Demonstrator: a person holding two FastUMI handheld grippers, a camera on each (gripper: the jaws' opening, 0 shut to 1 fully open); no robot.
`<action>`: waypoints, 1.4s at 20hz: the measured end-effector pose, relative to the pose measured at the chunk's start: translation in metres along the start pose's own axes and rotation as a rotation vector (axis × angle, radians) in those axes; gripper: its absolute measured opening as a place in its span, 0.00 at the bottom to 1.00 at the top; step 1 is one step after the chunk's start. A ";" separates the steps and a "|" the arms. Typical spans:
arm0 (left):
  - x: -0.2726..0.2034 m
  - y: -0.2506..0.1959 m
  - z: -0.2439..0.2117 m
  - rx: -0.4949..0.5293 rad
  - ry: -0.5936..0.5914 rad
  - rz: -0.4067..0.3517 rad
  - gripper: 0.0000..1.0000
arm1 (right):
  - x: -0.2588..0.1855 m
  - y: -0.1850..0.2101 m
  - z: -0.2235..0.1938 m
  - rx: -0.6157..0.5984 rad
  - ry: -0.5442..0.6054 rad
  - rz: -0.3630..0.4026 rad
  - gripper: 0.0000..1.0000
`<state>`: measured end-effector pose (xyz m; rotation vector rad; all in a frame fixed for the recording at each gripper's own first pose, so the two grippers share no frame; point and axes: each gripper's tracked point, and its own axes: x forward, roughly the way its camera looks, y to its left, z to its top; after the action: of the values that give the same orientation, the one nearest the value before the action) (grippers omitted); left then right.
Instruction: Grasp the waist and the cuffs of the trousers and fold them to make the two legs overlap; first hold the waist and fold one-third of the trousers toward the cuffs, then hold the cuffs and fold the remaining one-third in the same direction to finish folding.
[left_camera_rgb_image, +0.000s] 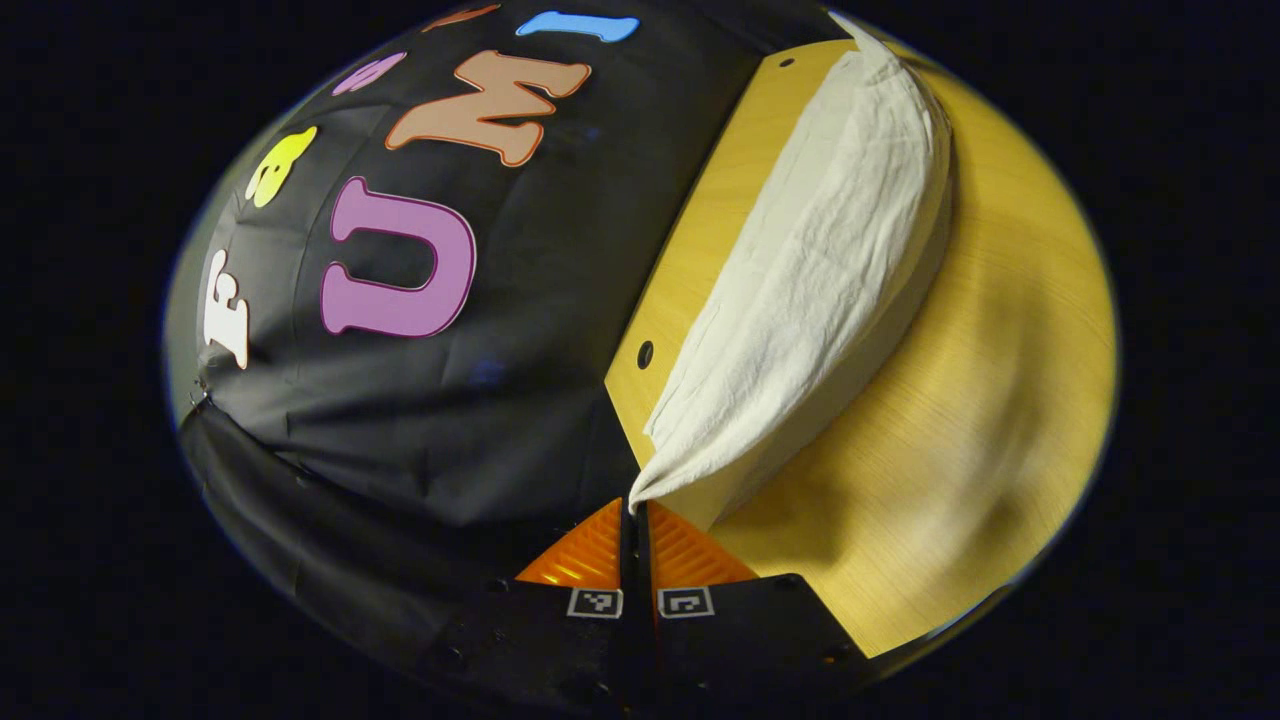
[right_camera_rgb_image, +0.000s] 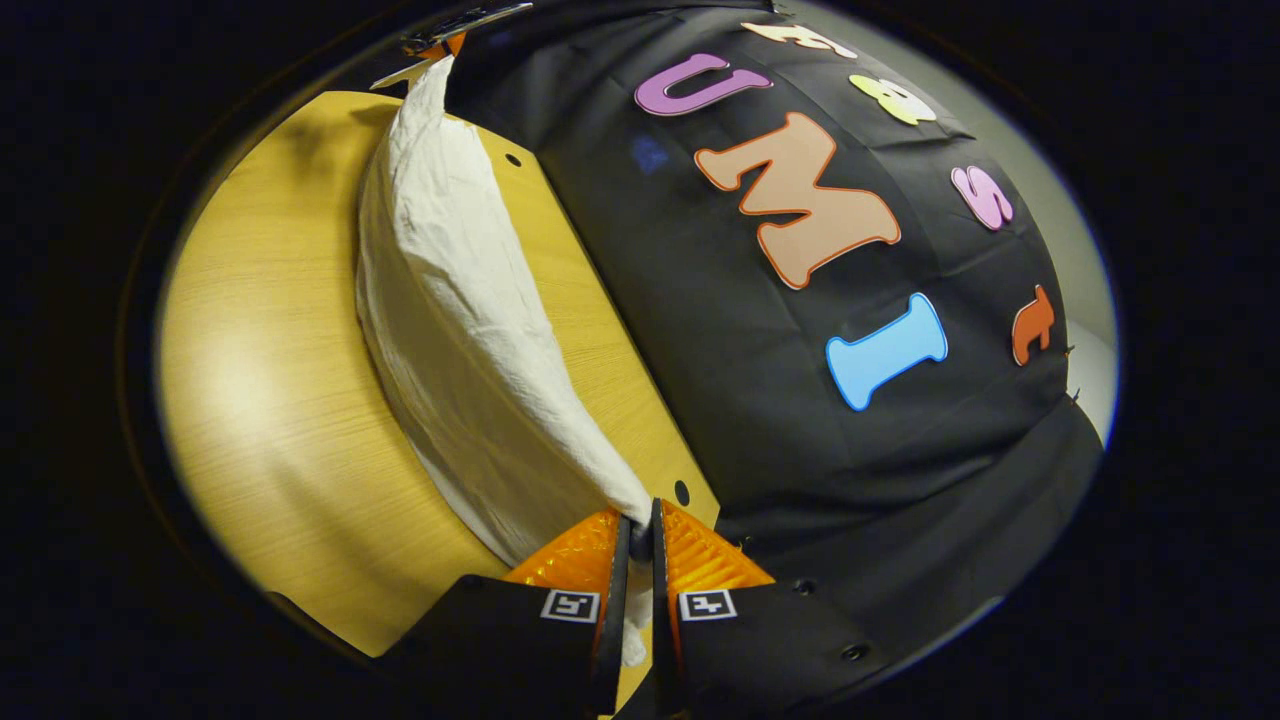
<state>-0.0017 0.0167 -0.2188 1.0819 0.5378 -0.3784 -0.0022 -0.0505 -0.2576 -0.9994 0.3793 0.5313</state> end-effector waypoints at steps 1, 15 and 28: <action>0.006 0.005 0.007 -0.007 -0.014 0.003 0.00 | 0.007 -0.004 0.001 0.003 0.013 -0.012 0.15; 0.153 0.011 0.062 -0.092 -0.127 -0.031 0.00 | 0.129 0.002 0.004 0.132 0.217 -0.127 0.15; 0.177 -0.038 0.082 -0.271 -0.215 -0.145 0.95 | 0.135 0.026 0.001 0.325 0.303 -0.152 0.98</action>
<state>0.1397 -0.0797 -0.3202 0.7334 0.4616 -0.5257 0.0922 -0.0054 -0.3471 -0.7849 0.6325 0.1707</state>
